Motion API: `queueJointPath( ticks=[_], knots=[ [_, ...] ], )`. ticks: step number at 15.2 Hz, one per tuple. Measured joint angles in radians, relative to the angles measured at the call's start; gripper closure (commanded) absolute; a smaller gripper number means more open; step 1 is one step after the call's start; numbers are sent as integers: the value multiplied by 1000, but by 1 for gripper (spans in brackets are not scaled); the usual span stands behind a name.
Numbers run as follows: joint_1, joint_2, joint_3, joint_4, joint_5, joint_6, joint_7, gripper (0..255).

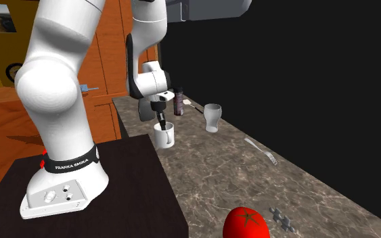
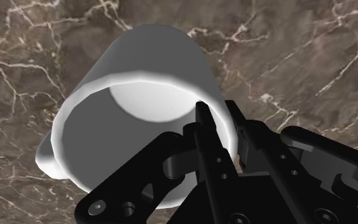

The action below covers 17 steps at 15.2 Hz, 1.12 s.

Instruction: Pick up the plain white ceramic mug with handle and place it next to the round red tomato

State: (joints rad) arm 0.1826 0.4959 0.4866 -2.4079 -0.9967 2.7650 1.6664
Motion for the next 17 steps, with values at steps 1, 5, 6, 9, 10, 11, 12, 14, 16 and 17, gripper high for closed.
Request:
queueJointPath(
  ticks=[1,5,6,9,10,11,12,14,16,17],
  knots=[
    [-11,-12,14,-4,19,-7,-17,255],
    [-58,-69,73,-31,97,-28,-79,255],
    [-71,-84,89,-38,119,-34,-97,255],
    [-110,-132,140,-60,188,-49,-149,255],
    [-123,-146,156,-64,210,-55,-168,255],
    [-140,-164,178,-68,240,-63,-193,255],
    [-152,-178,194,-71,264,-70,-210,255],
    [-178,-210,231,-81,316,-82,-248,255],
    [-205,-243,266,-90,370,-93,-289,255],
    [-218,-260,284,-94,399,-100,-309,255]
  ],
)
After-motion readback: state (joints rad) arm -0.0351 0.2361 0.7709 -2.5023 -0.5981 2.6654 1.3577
